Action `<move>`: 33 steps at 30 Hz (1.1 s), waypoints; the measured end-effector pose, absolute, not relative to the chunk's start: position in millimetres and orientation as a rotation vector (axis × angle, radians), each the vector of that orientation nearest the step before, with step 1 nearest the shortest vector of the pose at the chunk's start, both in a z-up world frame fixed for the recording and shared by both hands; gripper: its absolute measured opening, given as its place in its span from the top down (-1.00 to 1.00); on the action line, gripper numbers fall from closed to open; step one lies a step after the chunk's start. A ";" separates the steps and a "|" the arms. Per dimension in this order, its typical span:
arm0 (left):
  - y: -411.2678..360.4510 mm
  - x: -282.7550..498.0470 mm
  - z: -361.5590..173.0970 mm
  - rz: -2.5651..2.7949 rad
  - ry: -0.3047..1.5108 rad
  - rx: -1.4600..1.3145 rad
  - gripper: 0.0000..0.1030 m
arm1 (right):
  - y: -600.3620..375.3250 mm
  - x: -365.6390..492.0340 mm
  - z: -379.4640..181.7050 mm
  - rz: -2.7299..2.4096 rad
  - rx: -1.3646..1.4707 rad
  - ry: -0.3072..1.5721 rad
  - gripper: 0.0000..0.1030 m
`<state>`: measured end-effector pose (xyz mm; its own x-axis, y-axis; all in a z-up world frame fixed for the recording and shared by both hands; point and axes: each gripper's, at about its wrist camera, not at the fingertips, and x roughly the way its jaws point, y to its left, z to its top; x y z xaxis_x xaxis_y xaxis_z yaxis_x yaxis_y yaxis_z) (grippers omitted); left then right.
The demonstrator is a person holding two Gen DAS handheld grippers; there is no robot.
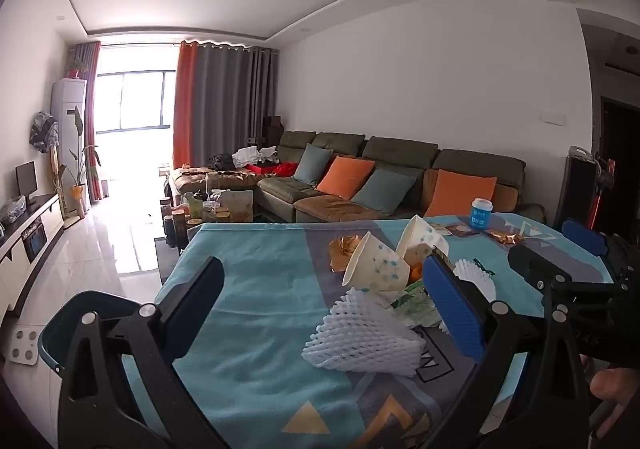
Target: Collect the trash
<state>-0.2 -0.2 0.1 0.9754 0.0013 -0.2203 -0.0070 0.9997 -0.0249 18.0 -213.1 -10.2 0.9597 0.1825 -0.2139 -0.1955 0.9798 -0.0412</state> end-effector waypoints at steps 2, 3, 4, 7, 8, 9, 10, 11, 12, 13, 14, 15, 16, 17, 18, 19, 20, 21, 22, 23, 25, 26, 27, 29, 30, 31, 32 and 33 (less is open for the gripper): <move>-1.3 -0.6 0.4 0.007 0.218 -0.022 -0.90 | -210.6 17.2 -10.8 0.183 -0.070 0.207 -0.88; -0.7 0.4 0.3 0.005 0.231 -0.029 -0.90 | -211.1 17.3 -10.5 0.185 -0.069 0.205 -0.88; -0.8 0.2 0.3 0.006 0.229 -0.031 -0.90 | -211.5 17.6 -10.5 0.188 -0.070 0.205 -0.88; -1.7 6.6 1.2 0.009 0.247 -0.026 -0.90 | -207.7 19.2 -10.3 0.184 -0.077 0.211 -0.88; -1.9 7.5 1.2 0.010 0.245 -0.026 -0.90 | -207.2 19.0 -10.1 0.183 -0.078 0.211 -0.88; -0.2 7.3 0.9 0.009 0.242 -0.026 -0.90 | -207.0 18.9 -9.9 0.183 -0.076 0.210 -0.88; -1.2 10.4 1.4 0.010 0.242 -0.025 -0.90 | -206.9 19.2 -10.1 0.185 -0.075 0.210 -0.88; -0.8 11.9 1.3 0.013 0.240 -0.025 -0.90 | -206.3 19.2 -9.6 0.183 -0.075 0.210 -0.88; 1.6 9.5 1.7 0.013 0.234 -0.028 -0.90 | -206.1 19.1 -9.4 0.182 -0.075 0.210 -0.88; 0.8 12.3 2.1 0.010 0.233 -0.027 -0.90 | -206.6 19.2 -9.4 0.183 -0.074 0.209 -0.88; 1.4 7.8 -1.7 0.015 0.220 -0.029 -0.90 | -206.2 19.5 -9.4 0.182 -0.077 0.211 -0.88; 1.0 6.9 -1.6 0.016 0.216 -0.029 -0.90 | -206.1 19.7 -9.3 0.178 -0.078 0.212 -0.88; 0.4 6.7 -2.1 0.015 0.213 -0.029 -0.90 | -207.2 19.0 -9.0 0.177 -0.074 0.211 -0.88; 0.3 6.2 -1.9 0.016 0.211 -0.030 -0.90 | -208.1 18.9 -8.1 0.178 -0.069 0.212 -0.88; 0.7 4.9 -1.3 0.017 0.209 -0.030 -0.90 | -209.5 18.6 -7.8 0.177 -0.064 0.212 -0.88; 0.4 5.1 -1.7 0.017 0.209 -0.030 -0.90 | -210.2 19.0 -7.8 0.174 -0.061 0.212 -0.88; 1.1 3.5 -0.4 0.020 0.208 -0.030 -0.90 | -210.9 19.2 -7.7 0.175 -0.056 0.214 -0.88; 1.1 2.8 0.0 0.023 0.206 -0.029 -0.90 | -211.5 19.6 -8.0 0.177 -0.053 0.216 -0.88; 0.9 -0.4 2.1 0.024 0.202 -0.029 -0.90 | -211.5 19.6 -8.0 0.178 -0.052 0.218 -0.88; 0.6 -0.8 2.3 0.026 0.202 -0.028 -0.90 | -211.8 19.8 -8.8 0.177 -0.052 0.219 -0.88; 0.7 -1.1 3.2 0.028 0.202 -0.028 -0.90 | -211.9 20.4 -8.7 0.181 -0.054 0.221 -0.88; 0.9 -1.4 3.2 0.026 0.200 -0.030 -0.90 | -211.7 20.4 -8.6 0.182 -0.054 0.221 -0.88; 1.2 -1.2 3.4 0.026 0.200 -0.031 -0.90 | -211.9 20.3 -9.0 0.181 -0.054 0.218 -0.88; 1.4 0.9 1.8 0.026 0.203 -0.033 -0.90 | -212.9 21.5 -9.7 0.178 -0.051 0.218 -0.88; 1.3 0.9 2.3 0.026 0.203 -0.034 -0.90 | -213.4 21.6 -10.0 0.178 -0.048 0.219 -0.88; 1.7 0.6 2.1 0.028 0.202 -0.036 -0.90 | -213.7 21.7 -10.5 0.178 -0.046 0.220 -0.88; 1.3 0.6 2.4 0.026 0.201 -0.036 -0.90 | -214.3 21.3 -10.9 0.178 -0.044 0.220 -0.88; 1.1 0.7 2.2 0.026 0.203 -0.035 -0.90 | -214.1 21.5 -11.3 0.179 -0.043 0.221 -0.88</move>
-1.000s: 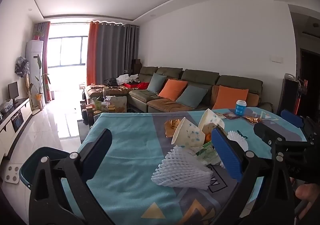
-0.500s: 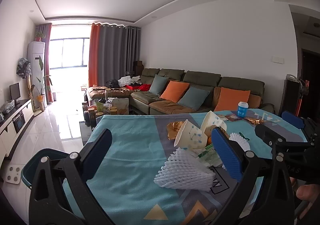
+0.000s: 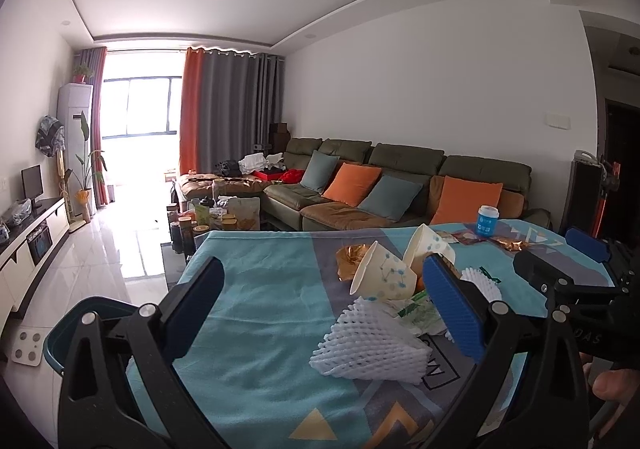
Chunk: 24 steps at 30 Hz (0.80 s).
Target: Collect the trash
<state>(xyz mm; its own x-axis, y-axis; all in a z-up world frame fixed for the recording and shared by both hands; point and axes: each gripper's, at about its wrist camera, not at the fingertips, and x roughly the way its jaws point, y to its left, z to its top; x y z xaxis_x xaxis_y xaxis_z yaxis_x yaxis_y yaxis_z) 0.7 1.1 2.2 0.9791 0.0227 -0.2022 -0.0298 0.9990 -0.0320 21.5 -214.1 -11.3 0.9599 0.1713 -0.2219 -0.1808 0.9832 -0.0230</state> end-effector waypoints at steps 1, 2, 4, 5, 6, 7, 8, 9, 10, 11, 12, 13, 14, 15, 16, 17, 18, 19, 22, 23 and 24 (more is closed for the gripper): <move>1.1 0.6 1.9 0.029 0.205 -0.034 -0.90 | -214.0 21.6 -11.4 0.180 -0.044 0.222 -0.88; 1.3 1.3 1.9 0.027 0.206 -0.035 -0.90 | -213.6 21.9 -11.6 0.181 -0.045 0.224 -0.88; 1.9 1.8 1.8 0.028 0.208 -0.037 -0.90 | -213.3 22.2 -12.1 0.183 -0.048 0.224 -0.88; 1.7 2.0 2.0 0.028 0.209 -0.037 -0.90 | -213.3 22.6 -12.0 0.184 -0.047 0.225 -0.88; 1.9 2.0 2.2 0.028 0.207 -0.038 -0.90 | -213.2 22.9 -11.9 0.184 -0.047 0.224 -0.88; 2.3 1.8 2.3 0.030 0.205 -0.040 -0.90 | -213.2 23.2 -11.7 0.185 -0.047 0.224 -0.88; 2.3 2.6 2.7 0.030 0.206 -0.040 -0.90 | -213.0 23.6 -11.8 0.186 -0.048 0.227 -0.88; 2.6 3.0 2.6 0.031 0.209 -0.041 -0.90 | -212.9 23.6 -11.8 0.184 -0.048 0.229 -0.88; 2.9 3.0 2.7 0.033 0.208 -0.041 -0.90 | -212.9 23.5 -11.5 0.184 -0.045 0.229 -0.88; 2.7 2.3 3.0 0.034 0.206 -0.040 -0.90 | -213.0 24.1 -11.4 0.185 -0.044 0.230 -0.88; 2.8 2.4 3.2 0.034 0.206 -0.040 -0.90 | -212.9 24.1 -11.3 0.183 -0.045 0.231 -0.88; 3.0 2.8 3.3 0.037 0.207 -0.038 -0.90 | -213.2 24.5 -11.0 0.183 -0.045 0.230 -0.88; 3.6 2.9 3.1 0.036 0.207 -0.039 -0.90 | -213.1 24.8 -10.9 0.183 -0.045 0.231 -0.88; 3.5 3.0 3.2 0.033 0.207 -0.041 -0.90 | -213.1 24.9 -10.7 0.184 -0.045 0.231 -0.88; 3.3 3.4 3.4 0.034 0.207 -0.040 -0.90 | -213.2 24.6 -10.9 0.183 -0.044 0.230 -0.88; 3.5 3.4 3.5 0.035 0.207 -0.039 -0.90 | -213.3 24.7 -11.1 0.184 -0.044 0.231 -0.88; 3.6 3.4 3.5 0.035 0.206 -0.039 -0.90 | -213.2 24.6 -11.1 0.183 -0.045 0.231 -0.88; 4.0 3.5 3.6 0.035 0.206 -0.038 -0.90 | -213.5 24.2 -11.1 0.183 -0.043 0.229 -0.88; 4.0 3.4 3.5 0.034 0.207 -0.039 -0.90 | -213.5 24.7 -11.5 0.182 -0.044 0.231 -0.88; 3.9 3.6 3.3 0.035 0.207 -0.038 -0.90 | -213.6 24.5 -11.4 0.182 -0.043 0.231 -0.88; 4.0 3.6 3.3 0.034 0.205 -0.038 -0.90 | -213.7 24.6 -11.3 0.183 -0.044 0.230 -0.88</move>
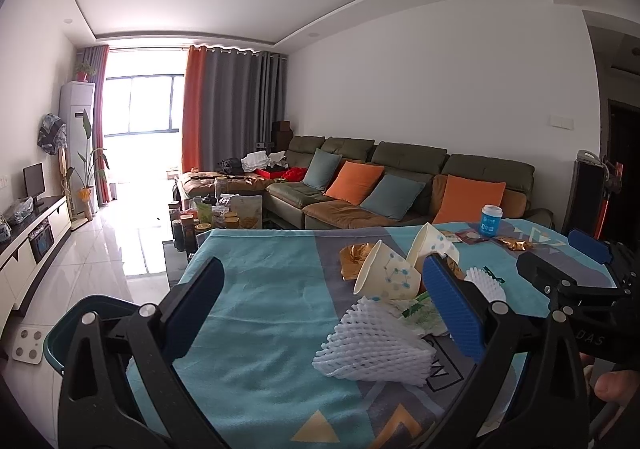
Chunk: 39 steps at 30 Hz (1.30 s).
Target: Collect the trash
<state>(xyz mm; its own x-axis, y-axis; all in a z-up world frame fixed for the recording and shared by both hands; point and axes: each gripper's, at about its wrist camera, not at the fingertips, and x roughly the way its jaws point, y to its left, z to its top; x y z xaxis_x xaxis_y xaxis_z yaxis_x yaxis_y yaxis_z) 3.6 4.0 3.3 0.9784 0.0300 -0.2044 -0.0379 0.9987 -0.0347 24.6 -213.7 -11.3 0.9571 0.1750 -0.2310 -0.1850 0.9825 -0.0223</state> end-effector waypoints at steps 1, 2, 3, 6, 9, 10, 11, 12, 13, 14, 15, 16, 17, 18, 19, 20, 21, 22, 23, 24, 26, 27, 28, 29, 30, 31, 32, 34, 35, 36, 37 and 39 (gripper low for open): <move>3.9 3.8 3.5 0.035 0.206 -0.037 -0.90 | -213.6 24.5 -11.3 0.182 -0.044 0.229 -0.88; 4.1 4.0 3.4 0.036 0.206 -0.036 -0.90 | -213.8 24.6 -11.4 0.181 -0.043 0.230 -0.88; 4.6 3.2 3.4 0.036 0.203 -0.039 -0.90 | -214.0 24.5 -11.5 0.182 -0.043 0.230 -0.88; 5.0 4.3 2.1 0.037 0.203 -0.039 -0.90 | -214.0 24.7 -11.6 0.180 -0.044 0.230 -0.88; 5.4 4.6 2.0 0.035 0.205 -0.038 -0.90 | -214.4 25.0 -11.9 0.181 -0.040 0.233 -0.88; 5.2 5.3 1.9 0.035 0.206 -0.036 -0.90 | -214.3 24.8 -12.1 0.178 -0.039 0.234 -0.88; 5.5 5.9 1.6 0.033 0.212 -0.036 -0.90 | -215.8 25.5 -11.9 0.176 -0.038 0.236 -0.88; 5.6 7.1 1.5 0.035 0.220 -0.035 -0.90 | -216.5 26.5 -12.1 0.175 -0.036 0.242 -0.88; 5.5 8.4 1.5 0.037 0.226 -0.035 -0.90 | -217.4 27.6 -12.0 0.174 -0.033 0.247 -0.88; 6.9 9.3 1.2 0.037 0.233 -0.039 -0.90 | -218.2 28.9 -12.7 0.171 -0.029 0.254 -0.88; 7.0 9.9 1.4 0.039 0.238 -0.039 -0.90 | -218.9 30.4 -12.9 0.171 -0.026 0.260 -0.88; 7.2 11.9 1.5 0.040 0.246 -0.039 -0.90 | -219.4 32.3 -13.3 0.173 -0.024 0.266 -0.88; 7.5 14.2 1.4 0.038 0.258 -0.038 -0.90 | -220.0 34.1 -14.2 0.172 -0.022 0.275 -0.88; 7.2 16.7 1.4 0.040 0.267 -0.036 -0.90 | -220.7 36.0 -15.1 0.172 -0.020 0.285 -0.88; 7.0 19.0 1.4 0.039 0.274 -0.037 -0.90 | -221.4 39.0 -16.2 0.175 -0.017 0.299 -0.88; 7.0 22.1 1.0 0.031 0.290 -0.040 -0.90 | -222.3 41.2 -17.2 0.171 -0.016 0.307 -0.88; 7.0 24.0 0.2 0.029 0.299 -0.040 -0.90 | -223.2 43.0 -18.1 0.168 -0.014 0.315 -0.88; 6.7 26.1 -0.4 0.028 0.307 -0.039 -0.90 | -224.8 45.8 -19.3 0.169 -0.009 0.326 -0.88; 5.9 29.4 -1.6 0.021 0.323 -0.036 -0.90 | -226.1 48.5 -20.7 0.166 -0.008 0.335 -0.88; 4.6 33.8 -2.8 0.017 0.339 -0.032 -0.90 | -227.5 51.6 -22.2 0.161 -0.005 0.347 -0.88; 2.4 41.3 -6.1 0.004 0.369 -0.024 -0.90 | -230.8 58.5 -25.8 0.159 0.007 0.378 -0.88; 0.9 45.4 -8.2 -0.002 0.383 -0.019 -0.90 | -233.0 62.6 -28.1 0.156 0.018 0.399 -0.88; -0.6 49.5 -10.4 -0.005 0.397 -0.012 -0.90 | -235.1 66.6 -30.5 0.155 0.028 0.419 -0.88; -2.2 54.3 -13.5 -0.011 0.417 -0.006 -0.90 | -236.1 70.7 -33.0 0.157 0.034 0.434 -0.88; -3.8 60.1 -17.0 -0.018 0.432 -0.004 -0.90 | -237.9 75.8 -36.1 0.157 0.043 0.456 -0.88; -5.4 64.7 -19.9 -0.020 0.447 -0.002 -0.90 | -238.3 79.1 -38.2 0.154 0.048 0.470 -0.88; -6.2 70.7 -23.8 -0.023 0.471 0.000 -0.90 | -240.0 83.9 -41.3 0.160 0.058 0.489 -0.88; -7.3 81.6 -29.9 -0.028 0.508 0.000 -0.90 | -242.9 92.7 -47.3 0.164 0.079 0.527 -0.88; -7.7 86.1 -33.2 -0.032 0.522 -0.002 -0.90 | -243.6 95.5 -50.1 0.170 0.089 0.540 -0.88; -8.1 92.1 -37.5 -0.040 0.545 -0.004 -0.90 | -244.6 98.4 -53.4 0.172 0.097 0.554 -0.88; -9.1 95.5 -39.6 -0.040 0.557 -0.003 -0.90 | -244.9 101.2 -56.2 0.169 0.100 0.566 -0.88; -11.0 105.6 -48.1 -0.042 0.600 0.000 -0.90 | -245.9 106.5 -62.4 0.171 0.108 0.593 -0.88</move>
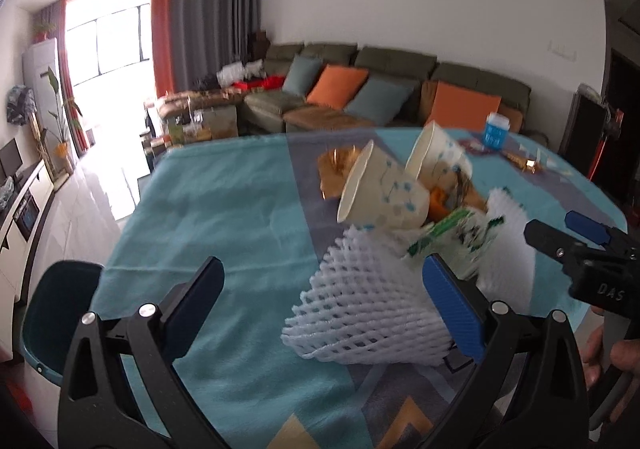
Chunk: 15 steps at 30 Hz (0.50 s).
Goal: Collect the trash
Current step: 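Grasp a white foam net with the left tool while the right tool grasps another foam net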
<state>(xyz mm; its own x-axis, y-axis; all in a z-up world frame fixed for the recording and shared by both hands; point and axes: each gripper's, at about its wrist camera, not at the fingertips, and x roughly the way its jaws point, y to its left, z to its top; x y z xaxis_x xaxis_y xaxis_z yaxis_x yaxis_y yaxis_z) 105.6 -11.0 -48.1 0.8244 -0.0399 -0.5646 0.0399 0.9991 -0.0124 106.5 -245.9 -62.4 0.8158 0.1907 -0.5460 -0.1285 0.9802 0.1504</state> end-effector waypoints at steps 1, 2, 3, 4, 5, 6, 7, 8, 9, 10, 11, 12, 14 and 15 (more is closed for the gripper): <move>-12.4 112.7 -54.4 -0.043 0.632 0.004 -0.90 | -246.2 107.9 -65.2 0.171 0.113 0.602 -0.88; -12.3 116.8 -57.6 -0.045 0.647 0.003 -0.90 | -247.5 109.4 -67.1 0.172 0.116 0.611 -0.88; -11.8 120.9 -61.1 -0.052 0.666 -0.003 -0.90 | -248.1 110.9 -69.2 0.171 0.120 0.620 -0.88; -12.2 125.1 -65.1 -0.057 0.683 -0.004 -0.90 | -248.7 112.0 -71.0 0.171 0.125 0.628 -0.88; -13.5 130.2 -69.8 -0.057 0.708 0.000 -0.90 | -249.3 113.6 -73.6 0.172 0.131 0.638 -0.88; -14.2 132.8 -73.1 -0.065 0.724 -0.002 -0.90 | -250.6 115.2 -74.8 0.173 0.134 0.644 -0.88; -14.3 136.9 -77.6 -0.075 0.745 -0.010 -0.90 | -250.5 116.4 -76.7 0.175 0.137 0.651 -0.88; -15.0 139.4 -79.9 -0.079 0.757 -0.014 -0.90 | -250.8 118.3 -78.4 0.180 0.140 0.658 -0.88; -15.3 142.2 -83.0 -0.091 0.773 -0.020 -0.90 | -250.2 118.3 -78.6 0.182 0.142 0.664 -0.88; -15.2 145.6 -87.0 -0.102 0.790 -0.030 -0.90 | -250.0 119.2 -79.7 0.185 0.146 0.669 -0.88; -14.9 147.2 -89.1 -0.105 0.797 -0.037 -0.90 | -249.7 120.2 -81.0 0.194 0.152 0.676 -0.88; -14.3 148.9 -91.6 -0.112 0.805 -0.048 -0.90 | -249.9 121.4 -81.8 0.198 0.156 0.681 -0.88; -12.7 152.0 -97.1 -0.120 0.825 -0.076 -0.88 | -250.3 123.0 -84.0 0.207 0.166 0.690 -0.88; -11.3 151.7 -98.1 -0.127 0.832 -0.089 -0.77 | -250.7 123.5 -84.8 0.210 0.171 0.693 -0.88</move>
<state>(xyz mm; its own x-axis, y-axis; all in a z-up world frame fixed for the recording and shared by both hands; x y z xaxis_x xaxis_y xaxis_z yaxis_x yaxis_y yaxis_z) 151.7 -11.3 -98.1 0.6667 -0.1472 -0.7307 0.0771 0.9887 -0.1288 123.5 -250.7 -84.8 0.7497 0.2478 -0.6137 -0.1345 0.9649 0.2254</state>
